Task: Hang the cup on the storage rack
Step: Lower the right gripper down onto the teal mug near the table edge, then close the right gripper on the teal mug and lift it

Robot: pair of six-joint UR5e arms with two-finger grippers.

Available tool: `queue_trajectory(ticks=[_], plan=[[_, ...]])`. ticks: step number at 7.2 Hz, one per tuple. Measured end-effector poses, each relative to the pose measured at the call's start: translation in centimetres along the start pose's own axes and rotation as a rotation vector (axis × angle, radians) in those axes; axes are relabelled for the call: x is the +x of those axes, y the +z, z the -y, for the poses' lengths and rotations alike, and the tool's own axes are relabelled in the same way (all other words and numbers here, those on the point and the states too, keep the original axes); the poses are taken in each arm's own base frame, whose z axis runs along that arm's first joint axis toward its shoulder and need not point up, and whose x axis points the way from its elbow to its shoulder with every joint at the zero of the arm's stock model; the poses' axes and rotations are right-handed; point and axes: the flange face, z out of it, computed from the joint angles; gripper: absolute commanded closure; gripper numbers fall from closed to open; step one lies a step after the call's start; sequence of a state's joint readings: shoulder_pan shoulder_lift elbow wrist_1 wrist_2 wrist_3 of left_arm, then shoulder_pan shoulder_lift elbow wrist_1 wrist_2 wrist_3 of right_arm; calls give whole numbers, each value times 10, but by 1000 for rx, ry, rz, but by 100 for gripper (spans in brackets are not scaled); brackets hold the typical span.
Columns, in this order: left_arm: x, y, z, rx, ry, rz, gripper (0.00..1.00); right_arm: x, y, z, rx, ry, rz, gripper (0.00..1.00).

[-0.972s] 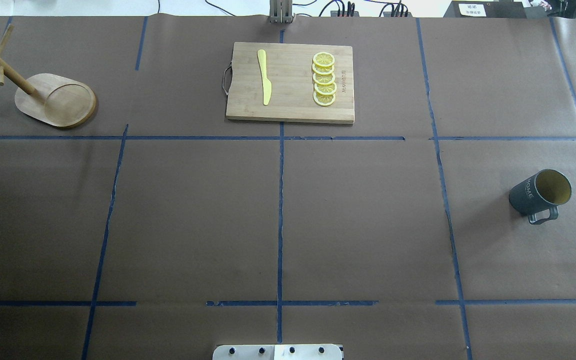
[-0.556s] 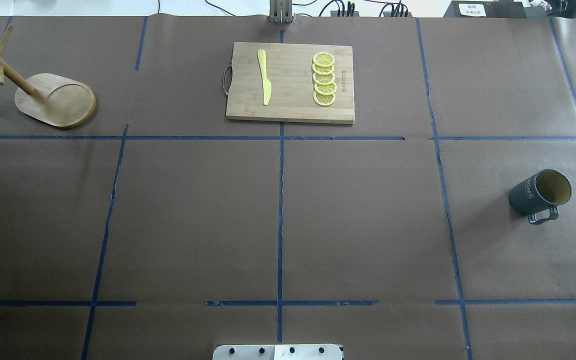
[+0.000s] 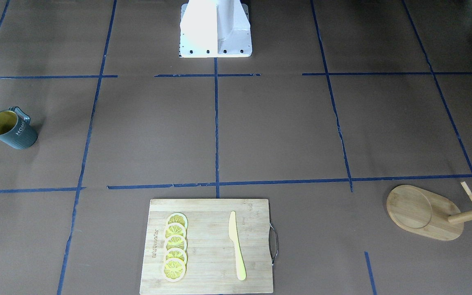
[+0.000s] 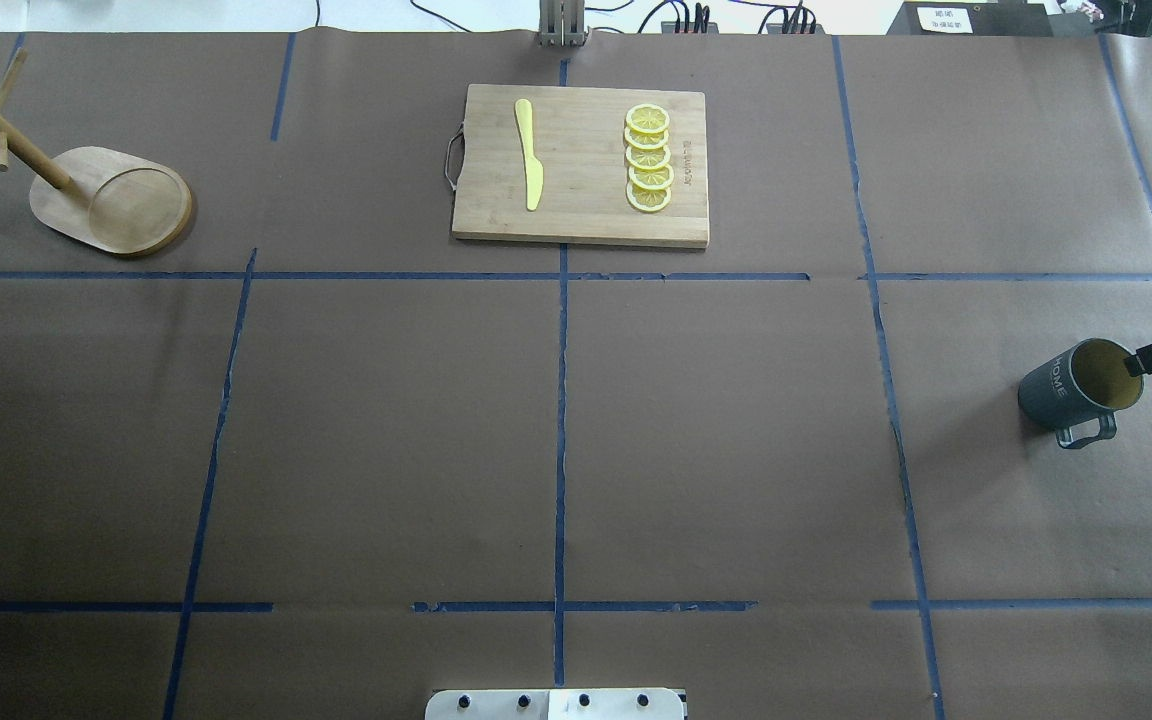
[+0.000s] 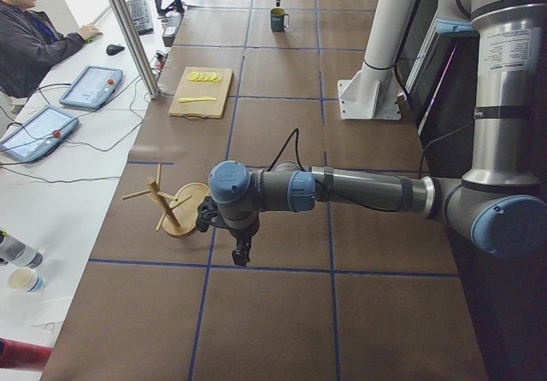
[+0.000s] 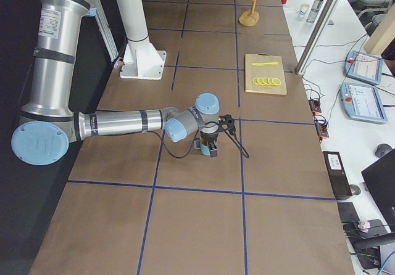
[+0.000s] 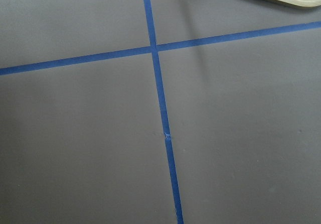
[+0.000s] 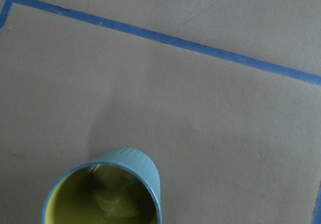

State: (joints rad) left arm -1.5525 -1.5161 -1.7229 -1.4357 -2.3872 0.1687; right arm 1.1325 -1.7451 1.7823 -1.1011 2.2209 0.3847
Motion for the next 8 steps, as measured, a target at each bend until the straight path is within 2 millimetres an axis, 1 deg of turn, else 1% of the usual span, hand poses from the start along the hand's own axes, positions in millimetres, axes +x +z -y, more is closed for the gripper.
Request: queue_trajectory(ticks=[2, 3, 4, 5, 6, 7, 8], plan=[[1, -1, 1, 3, 3, -1, 0, 3, 15, 12, -1, -4, 0, 1], [3, -3, 1, 6, 6, 0, 0, 2, 24, 12, -15, -8, 0, 7], [5, -5, 2, 9, 10, 0, 0, -2, 36, 9, -39, -17, 2, 27], [6, -6, 2, 12, 13, 1, 0, -5, 46, 5, -60, -25, 4, 59], [7, -6, 2, 13, 14, 1, 0, -9, 52, 3, -74, -34, 7, 87], [7, -7, 2, 14, 15, 1, 0, -12, 56, 2, -81, -41, 9, 94], [7, -7, 3, 14, 16, 1, 0, -14, 57, 3, -83, -47, 11, 97]])
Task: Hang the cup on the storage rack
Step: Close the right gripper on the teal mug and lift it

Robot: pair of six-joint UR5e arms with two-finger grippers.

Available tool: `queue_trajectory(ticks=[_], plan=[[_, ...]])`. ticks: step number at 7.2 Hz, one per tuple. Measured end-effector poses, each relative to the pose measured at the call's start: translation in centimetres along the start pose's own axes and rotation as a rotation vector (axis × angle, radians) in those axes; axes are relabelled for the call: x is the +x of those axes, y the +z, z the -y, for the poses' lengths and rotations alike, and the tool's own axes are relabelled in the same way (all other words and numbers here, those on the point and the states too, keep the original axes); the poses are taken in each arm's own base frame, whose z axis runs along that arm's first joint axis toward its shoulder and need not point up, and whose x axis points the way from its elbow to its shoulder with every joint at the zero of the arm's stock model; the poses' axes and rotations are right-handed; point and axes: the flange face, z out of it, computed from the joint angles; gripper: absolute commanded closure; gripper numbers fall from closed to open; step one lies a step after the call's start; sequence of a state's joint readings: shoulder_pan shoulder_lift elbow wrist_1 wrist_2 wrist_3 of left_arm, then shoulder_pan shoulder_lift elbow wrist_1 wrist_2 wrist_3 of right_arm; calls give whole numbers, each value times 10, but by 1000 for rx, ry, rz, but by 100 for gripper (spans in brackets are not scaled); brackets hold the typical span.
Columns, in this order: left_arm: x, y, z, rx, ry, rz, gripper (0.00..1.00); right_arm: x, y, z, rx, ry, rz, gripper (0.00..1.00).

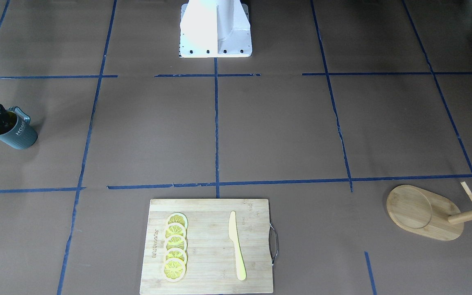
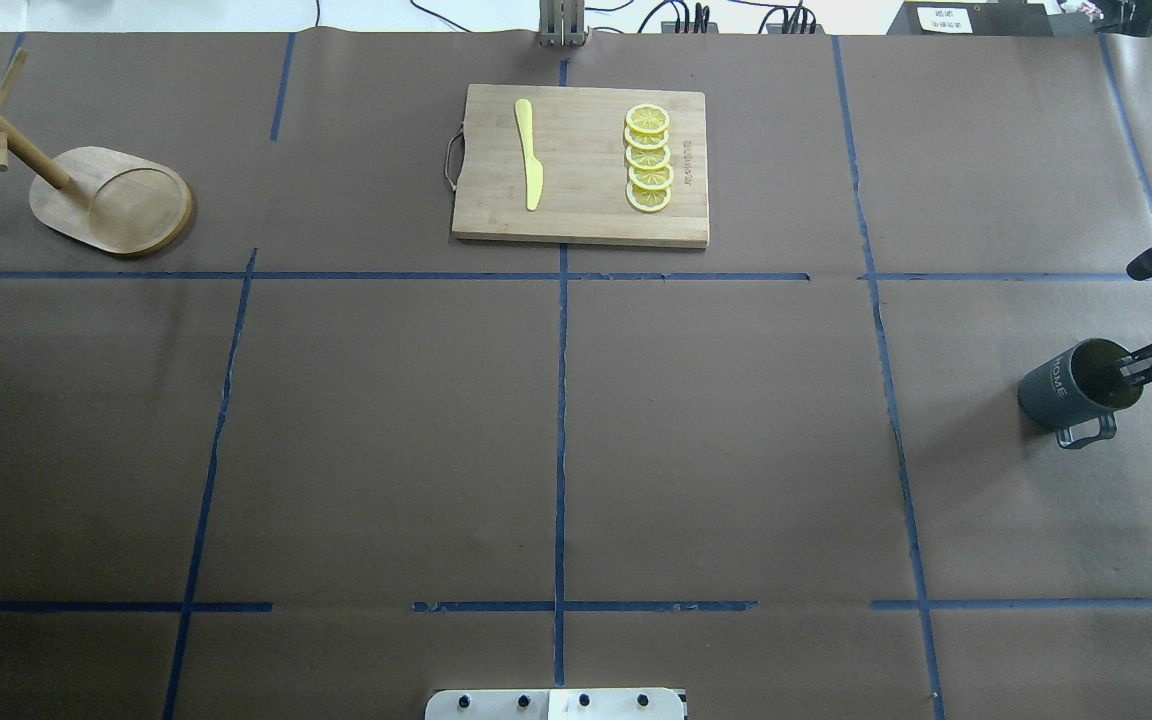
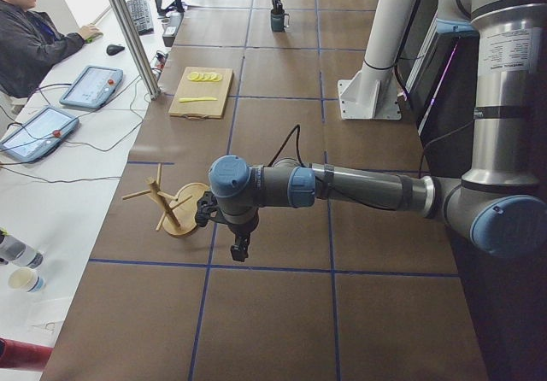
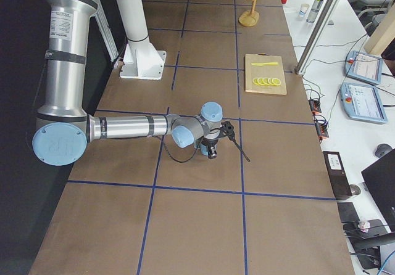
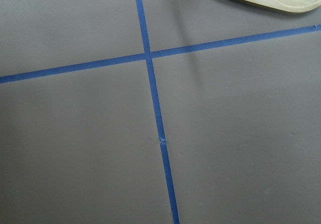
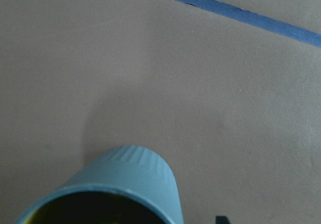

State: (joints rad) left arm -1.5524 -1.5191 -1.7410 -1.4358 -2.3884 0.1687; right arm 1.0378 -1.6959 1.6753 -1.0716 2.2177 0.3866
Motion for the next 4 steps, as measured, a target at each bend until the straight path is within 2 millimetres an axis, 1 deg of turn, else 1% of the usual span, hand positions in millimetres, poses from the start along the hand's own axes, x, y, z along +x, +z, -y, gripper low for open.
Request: queue_trajectory(ticks=[2, 4], plan=[[0, 0, 0, 1, 0, 0, 0, -3, -1, 3, 3, -7, 3, 100], [0, 0, 0, 0, 0, 0, 0, -7, -3, 6, 6, -7, 12, 100]])
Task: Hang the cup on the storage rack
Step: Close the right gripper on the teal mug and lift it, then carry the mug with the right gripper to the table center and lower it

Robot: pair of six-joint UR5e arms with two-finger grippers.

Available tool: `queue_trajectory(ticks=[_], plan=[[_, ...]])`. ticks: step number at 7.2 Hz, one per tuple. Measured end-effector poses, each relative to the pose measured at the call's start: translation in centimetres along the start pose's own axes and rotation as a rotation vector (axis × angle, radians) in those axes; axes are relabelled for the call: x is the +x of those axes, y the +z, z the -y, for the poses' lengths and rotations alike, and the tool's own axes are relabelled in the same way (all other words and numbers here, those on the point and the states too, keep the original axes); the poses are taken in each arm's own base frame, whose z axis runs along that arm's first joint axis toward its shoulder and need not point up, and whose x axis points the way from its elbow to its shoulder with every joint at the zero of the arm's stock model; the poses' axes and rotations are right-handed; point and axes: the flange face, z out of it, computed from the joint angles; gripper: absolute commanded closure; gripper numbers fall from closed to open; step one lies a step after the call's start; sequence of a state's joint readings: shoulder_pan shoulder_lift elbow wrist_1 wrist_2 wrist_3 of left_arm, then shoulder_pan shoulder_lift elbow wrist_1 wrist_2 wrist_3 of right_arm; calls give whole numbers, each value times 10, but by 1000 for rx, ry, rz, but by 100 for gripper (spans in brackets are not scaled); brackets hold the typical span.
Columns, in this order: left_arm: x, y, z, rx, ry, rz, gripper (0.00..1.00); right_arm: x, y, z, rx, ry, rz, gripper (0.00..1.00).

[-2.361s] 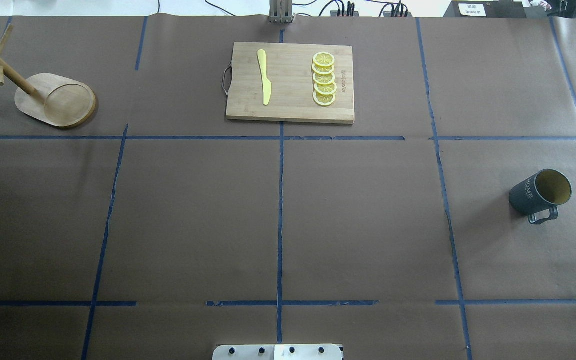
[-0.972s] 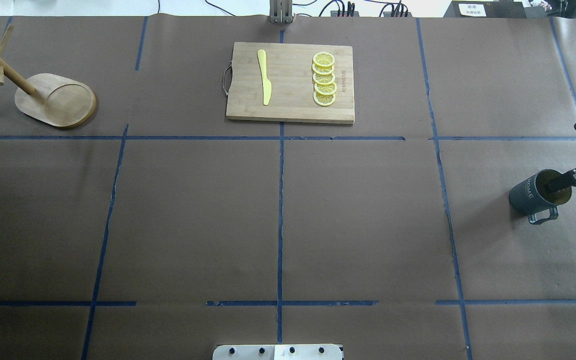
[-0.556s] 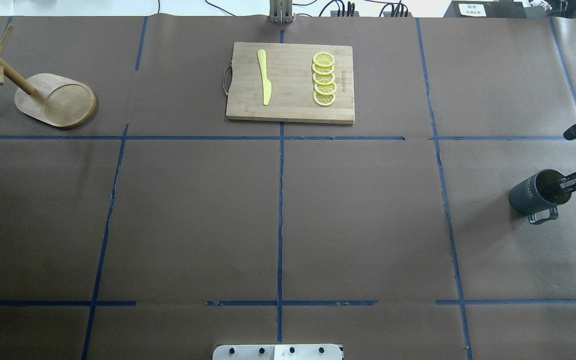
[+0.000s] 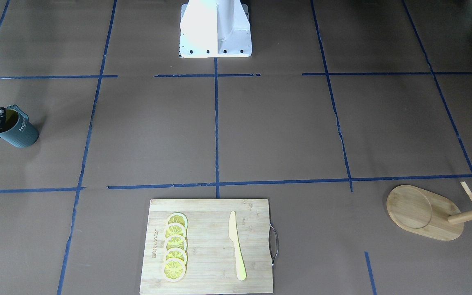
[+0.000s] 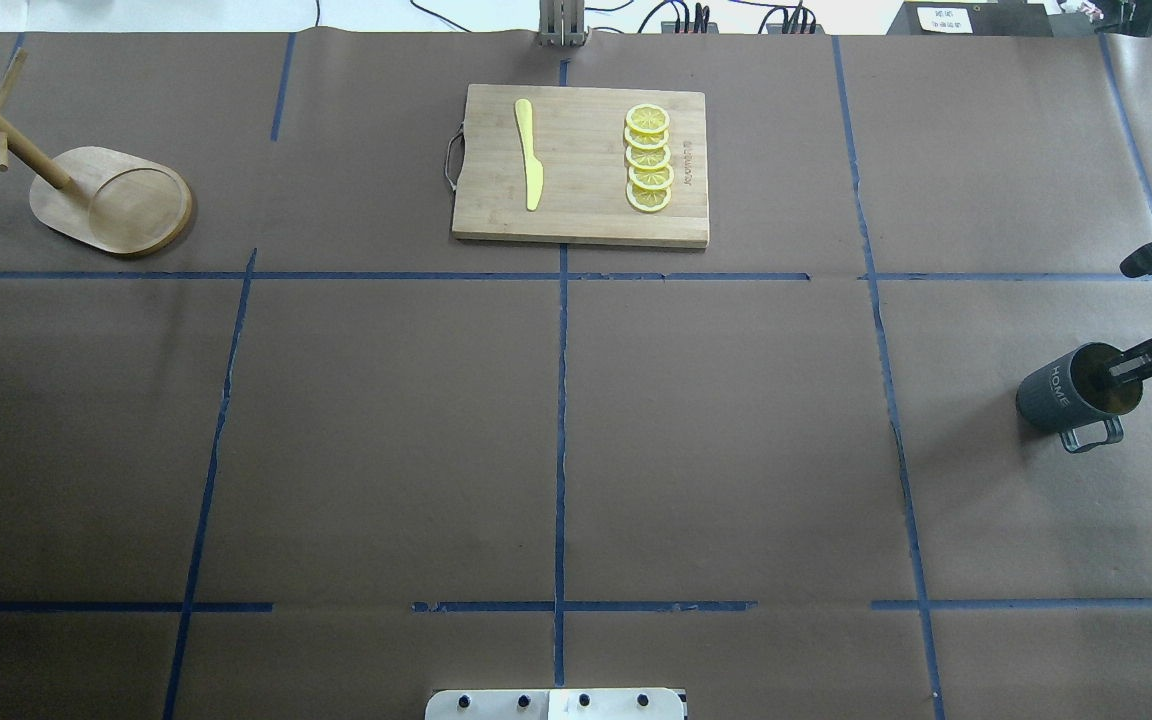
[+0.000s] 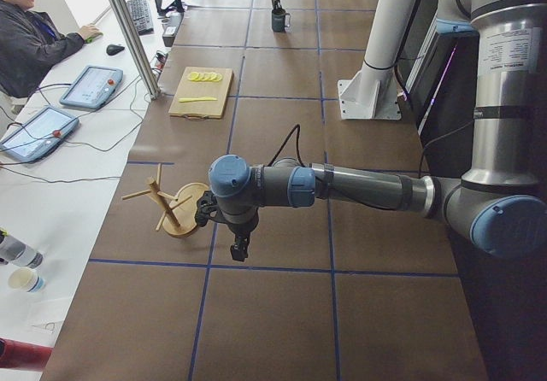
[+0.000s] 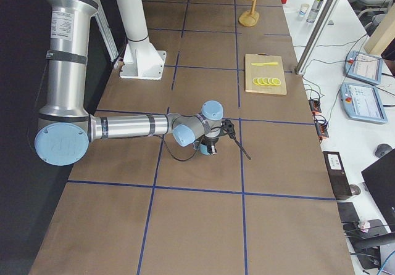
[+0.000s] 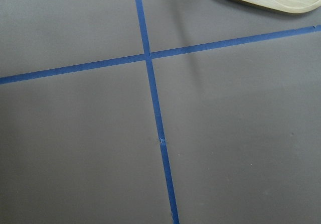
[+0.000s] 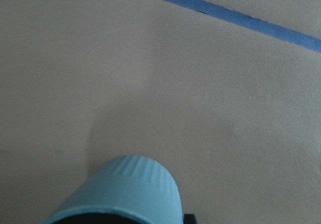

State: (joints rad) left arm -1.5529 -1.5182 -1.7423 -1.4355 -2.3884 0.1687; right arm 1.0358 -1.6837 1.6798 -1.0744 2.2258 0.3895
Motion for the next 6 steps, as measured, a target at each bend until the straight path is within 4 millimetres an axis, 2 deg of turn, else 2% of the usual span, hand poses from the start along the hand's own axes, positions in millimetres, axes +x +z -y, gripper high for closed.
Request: queue_trajectory(ticks=[1, 3, 4, 6], plan=[[0, 0, 0, 0, -1, 0, 0, -6, -3, 6, 2, 20, 14, 100], [-1, 0, -1, -1, -3, -1, 0, -27, -15, 25, 22, 216, 50, 100], [-1, 0, -2, -1, -3, -3, 0, -49, -21, 39, 33, 352, 75, 100], [0, 0, -2, -1, -3, -6, 0, -112, -32, 65, 24, 573, 125, 100]])
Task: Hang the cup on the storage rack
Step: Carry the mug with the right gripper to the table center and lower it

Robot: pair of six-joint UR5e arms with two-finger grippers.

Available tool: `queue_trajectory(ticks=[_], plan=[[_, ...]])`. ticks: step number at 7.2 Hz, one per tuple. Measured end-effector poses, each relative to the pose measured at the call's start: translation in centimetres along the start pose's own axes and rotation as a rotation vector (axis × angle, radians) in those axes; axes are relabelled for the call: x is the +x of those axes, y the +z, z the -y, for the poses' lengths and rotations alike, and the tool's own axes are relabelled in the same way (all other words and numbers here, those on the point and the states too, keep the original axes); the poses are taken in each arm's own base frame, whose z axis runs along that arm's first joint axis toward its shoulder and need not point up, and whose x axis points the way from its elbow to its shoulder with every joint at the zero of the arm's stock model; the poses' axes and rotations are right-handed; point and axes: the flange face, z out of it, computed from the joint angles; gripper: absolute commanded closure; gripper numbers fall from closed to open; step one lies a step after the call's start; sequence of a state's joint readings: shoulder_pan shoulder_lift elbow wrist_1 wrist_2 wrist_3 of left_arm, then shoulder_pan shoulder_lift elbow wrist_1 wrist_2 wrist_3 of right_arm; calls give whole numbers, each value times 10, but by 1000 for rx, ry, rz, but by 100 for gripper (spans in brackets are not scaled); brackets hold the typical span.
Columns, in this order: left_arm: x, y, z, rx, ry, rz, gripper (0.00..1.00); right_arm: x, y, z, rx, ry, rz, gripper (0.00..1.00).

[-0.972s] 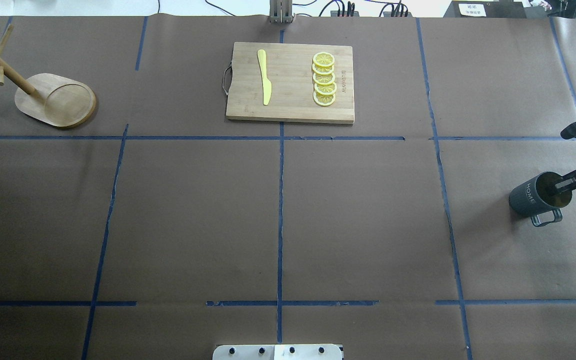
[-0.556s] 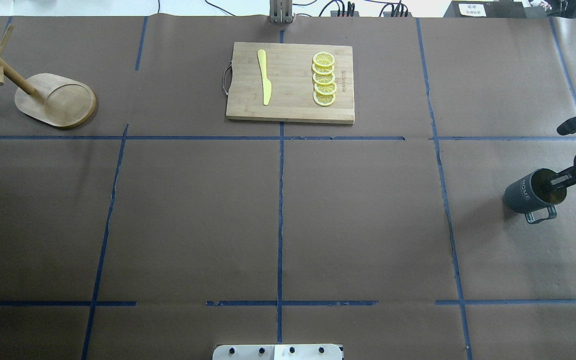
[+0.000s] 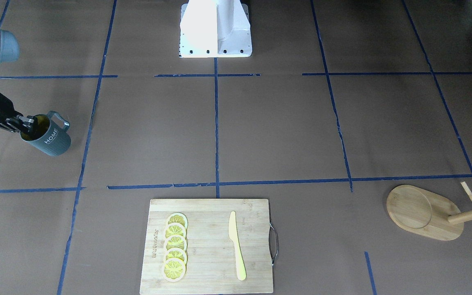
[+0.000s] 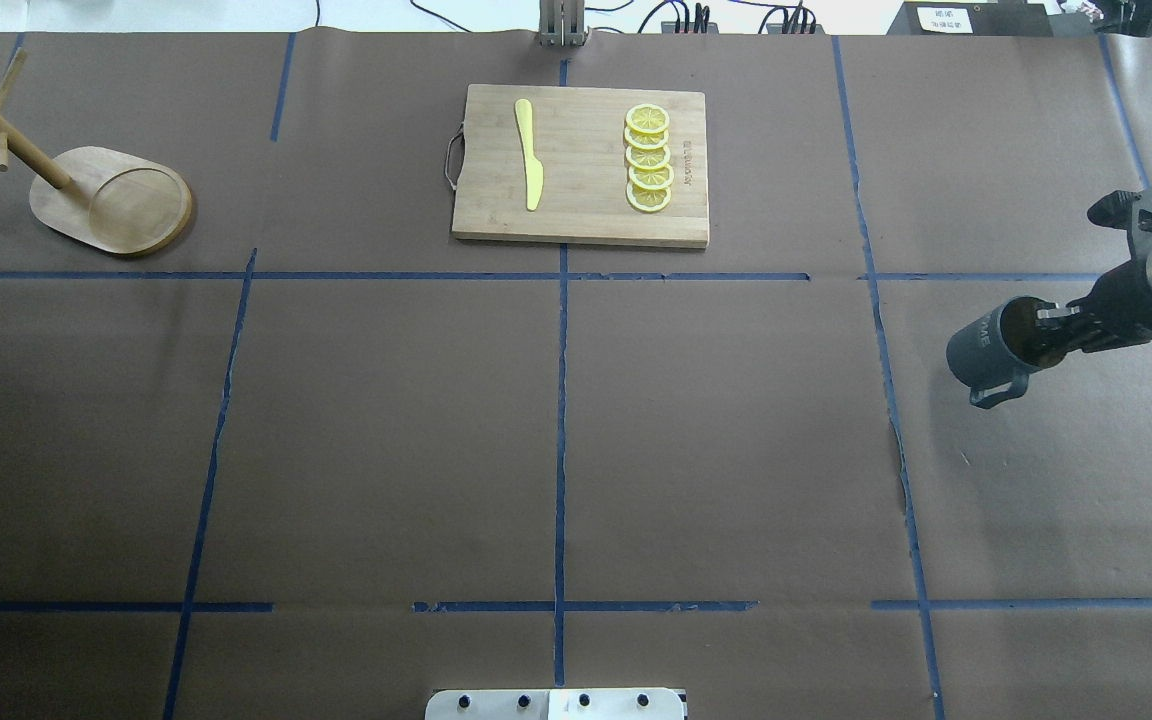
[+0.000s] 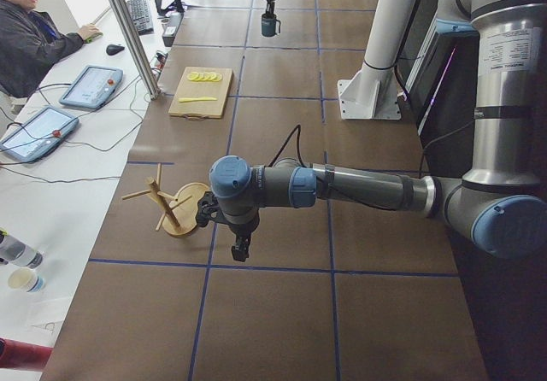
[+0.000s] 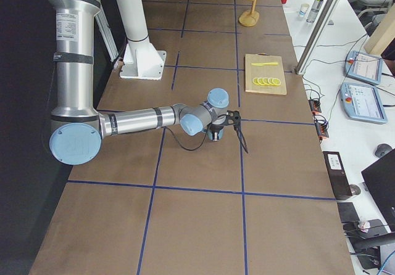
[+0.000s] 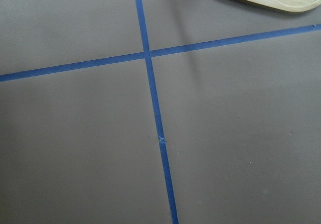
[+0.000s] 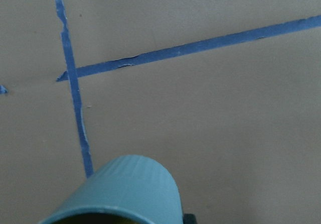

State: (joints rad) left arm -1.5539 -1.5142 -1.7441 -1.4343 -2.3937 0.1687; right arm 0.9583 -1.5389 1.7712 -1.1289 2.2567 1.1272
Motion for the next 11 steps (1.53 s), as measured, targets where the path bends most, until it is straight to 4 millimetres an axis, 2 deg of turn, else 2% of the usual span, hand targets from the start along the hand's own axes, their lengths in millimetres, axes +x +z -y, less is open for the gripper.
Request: queue_trajectory(ticks=[2, 3, 5, 7, 8, 9, 10, 11], plan=[[0, 0, 0, 0, 1, -1, 0, -112, -10, -25, -17, 142, -32, 100], [1, 0, 0, 1, 1, -1, 0, -172, -6, -44, -4, 184, -83, 100], [1, 0, 0, 1, 2, -2, 0, -285, 15, -91, 31, 255, -147, 100], [1, 0, 0, 1, 2, -2, 0, -378, 35, -117, 35, 330, -146, 100], [1, 0, 0, 0, 1, -2, 0, -417, 46, -126, 42, 363, -150, 100], [0, 1, 0, -2, -1, -3, 0, -446, 58, -136, 44, 392, -162, 99], [0, 2, -1, -4, -2, -3, 0, -461, 68, -144, 45, 412, -171, 97], [-1, 2, -2, -5, -3, -3, 0, -465, 81, -152, 47, 423, -168, 77]])
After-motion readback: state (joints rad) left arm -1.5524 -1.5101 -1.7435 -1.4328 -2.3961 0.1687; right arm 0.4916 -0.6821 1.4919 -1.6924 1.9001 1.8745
